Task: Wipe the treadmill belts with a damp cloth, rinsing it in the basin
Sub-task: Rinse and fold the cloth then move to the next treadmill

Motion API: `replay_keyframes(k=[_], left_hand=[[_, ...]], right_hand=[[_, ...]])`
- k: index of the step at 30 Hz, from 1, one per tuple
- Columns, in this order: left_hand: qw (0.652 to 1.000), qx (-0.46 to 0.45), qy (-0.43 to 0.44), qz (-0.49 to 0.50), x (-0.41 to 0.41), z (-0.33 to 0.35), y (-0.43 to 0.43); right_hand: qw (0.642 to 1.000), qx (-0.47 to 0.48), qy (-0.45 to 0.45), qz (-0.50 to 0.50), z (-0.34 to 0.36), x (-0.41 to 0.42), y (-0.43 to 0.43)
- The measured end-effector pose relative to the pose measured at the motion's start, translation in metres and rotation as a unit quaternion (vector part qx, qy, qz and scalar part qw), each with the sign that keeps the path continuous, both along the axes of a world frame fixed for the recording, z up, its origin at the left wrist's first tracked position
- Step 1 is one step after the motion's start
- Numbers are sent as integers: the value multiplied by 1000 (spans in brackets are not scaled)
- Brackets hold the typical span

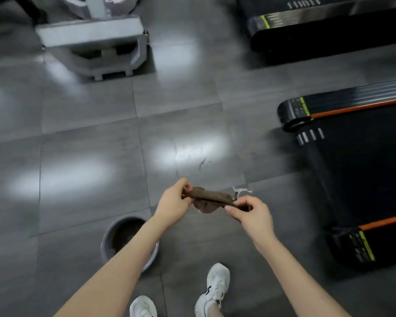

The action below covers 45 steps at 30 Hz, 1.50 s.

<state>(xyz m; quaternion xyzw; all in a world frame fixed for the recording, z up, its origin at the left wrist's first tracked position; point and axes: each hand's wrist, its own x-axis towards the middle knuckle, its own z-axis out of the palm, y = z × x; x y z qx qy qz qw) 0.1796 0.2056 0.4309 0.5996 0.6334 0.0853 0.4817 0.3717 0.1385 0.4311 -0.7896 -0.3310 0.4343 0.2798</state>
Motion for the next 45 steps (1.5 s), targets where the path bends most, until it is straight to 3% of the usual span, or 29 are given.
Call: replay_keyframes(k=[5, 14, 27, 30, 33, 37, 40, 42, 45], left_hand=[[998, 51, 2, -34, 90, 56, 61], [985, 147, 21, -89, 188, 110, 227], [975, 151, 45, -158, 340, 123, 509], [981, 107, 35, -161, 390, 117, 569], [993, -63, -92, -33, 440, 122, 623], [966, -174, -192, 13, 509, 137, 694], [941, -236, -241, 8, 553, 146, 751], [924, -281, -256, -36, 581, 151, 789], [913, -311, -252, -82, 623, 157, 856]], right_hand=[[991, 56, -115, 32, 65, 80, 46], [991, 101, -20, -89, 98, 174, 192], [981, 105, -4, -162, 107, 301, 458], [975, 94, -23, -198, 103, 339, 513], [962, 86, -22, -257, 98, 371, 572], [905, 142, 190, -353, 111, 407, 661], [857, 151, 330, -366, 126, 446, 722], [848, 155, 366, -351, 130, 472, 760], [842, 150, 349, -382, 128, 514, 815]])
